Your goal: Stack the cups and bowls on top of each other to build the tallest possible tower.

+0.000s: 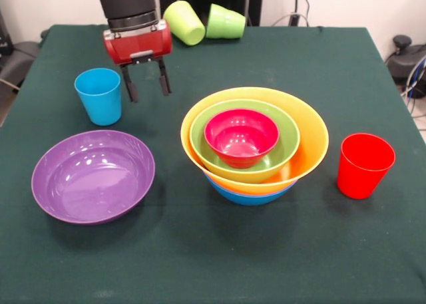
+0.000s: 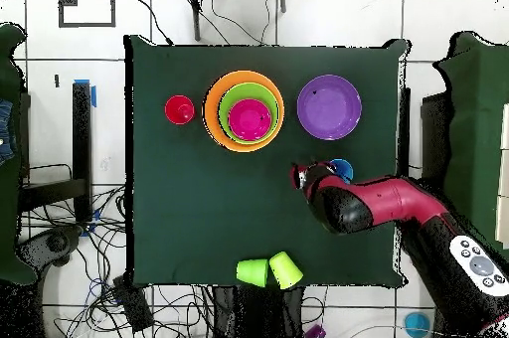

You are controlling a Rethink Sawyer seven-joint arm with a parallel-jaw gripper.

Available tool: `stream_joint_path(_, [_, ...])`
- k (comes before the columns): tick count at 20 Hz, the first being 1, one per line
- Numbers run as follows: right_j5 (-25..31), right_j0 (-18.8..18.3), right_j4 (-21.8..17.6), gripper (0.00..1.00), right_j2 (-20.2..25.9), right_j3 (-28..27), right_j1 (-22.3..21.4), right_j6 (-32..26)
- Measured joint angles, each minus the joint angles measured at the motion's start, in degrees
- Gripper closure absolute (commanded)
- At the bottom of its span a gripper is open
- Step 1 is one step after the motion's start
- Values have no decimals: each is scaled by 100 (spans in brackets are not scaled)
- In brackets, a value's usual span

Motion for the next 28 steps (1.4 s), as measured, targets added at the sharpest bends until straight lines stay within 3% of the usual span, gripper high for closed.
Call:
stream_joint_path(12, [0, 592, 30, 0, -141, 282, -748, 0])
stream_joint_path(28, [-1, 621, 227, 0, -409, 824, -1444, 0])
